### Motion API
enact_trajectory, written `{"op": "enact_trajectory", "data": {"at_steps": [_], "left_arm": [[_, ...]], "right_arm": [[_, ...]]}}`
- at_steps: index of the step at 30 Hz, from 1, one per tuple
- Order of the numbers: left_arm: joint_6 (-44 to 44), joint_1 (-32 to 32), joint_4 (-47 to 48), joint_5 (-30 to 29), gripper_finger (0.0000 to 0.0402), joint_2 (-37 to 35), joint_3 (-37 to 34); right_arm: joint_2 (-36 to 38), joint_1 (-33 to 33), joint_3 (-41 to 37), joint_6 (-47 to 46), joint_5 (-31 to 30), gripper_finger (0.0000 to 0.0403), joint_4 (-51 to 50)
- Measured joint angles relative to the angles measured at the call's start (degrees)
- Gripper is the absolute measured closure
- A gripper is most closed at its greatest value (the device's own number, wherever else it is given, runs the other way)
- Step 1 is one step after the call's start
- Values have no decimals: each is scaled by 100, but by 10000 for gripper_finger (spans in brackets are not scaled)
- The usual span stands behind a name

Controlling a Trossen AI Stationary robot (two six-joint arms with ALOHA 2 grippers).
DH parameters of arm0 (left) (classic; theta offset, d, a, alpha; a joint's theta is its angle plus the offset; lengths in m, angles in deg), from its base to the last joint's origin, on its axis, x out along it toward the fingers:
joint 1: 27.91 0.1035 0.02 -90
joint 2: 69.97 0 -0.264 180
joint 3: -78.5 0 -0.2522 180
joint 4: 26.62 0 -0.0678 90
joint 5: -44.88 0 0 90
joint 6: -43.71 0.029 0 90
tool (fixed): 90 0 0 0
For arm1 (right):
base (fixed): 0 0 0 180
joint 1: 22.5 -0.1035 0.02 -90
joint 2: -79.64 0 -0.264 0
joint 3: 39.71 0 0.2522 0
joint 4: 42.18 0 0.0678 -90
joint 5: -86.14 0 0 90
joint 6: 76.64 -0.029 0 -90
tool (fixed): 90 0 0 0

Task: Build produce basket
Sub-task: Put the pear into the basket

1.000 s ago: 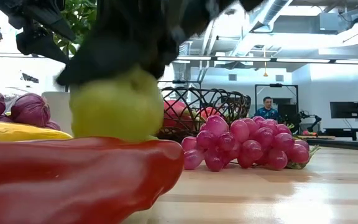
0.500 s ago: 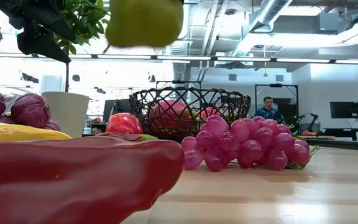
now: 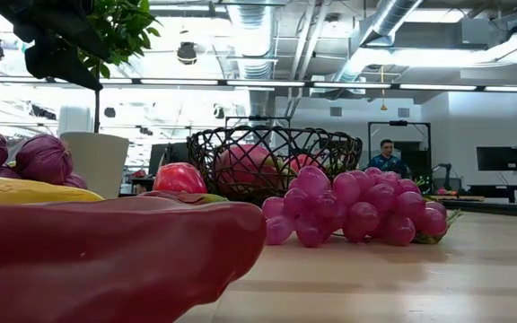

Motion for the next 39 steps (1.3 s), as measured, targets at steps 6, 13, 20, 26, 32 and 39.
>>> {"op": "enact_trajectory", "data": {"at_steps": [6, 13, 20, 26, 32, 39], "left_arm": [[-3, 0, -1, -128, 34, 2, 0], [-116, 2, -6, -222, 34, 1, 0], [-209, 1, -3, -221, 34, 2, 1], [-274, 2, -5, -261, 34, 2, 1], [-285, 1, -3, -294, 34, 2, 0], [-282, 0, 0, -299, 34, 0, 0]], "right_arm": [[426, 57, 0, 251, 18, 126, 287], [848, 418, 0, 42, -109, 126, 941], [1230, 609, 0, -433, -71, 126, 1753], [1610, 675, 0, -610, -71, 126, 1981], [1851, 838, 2, -271, -291, 126, 1787], [1797, 1343, 0, -218, -365, 126, 1051]]}}
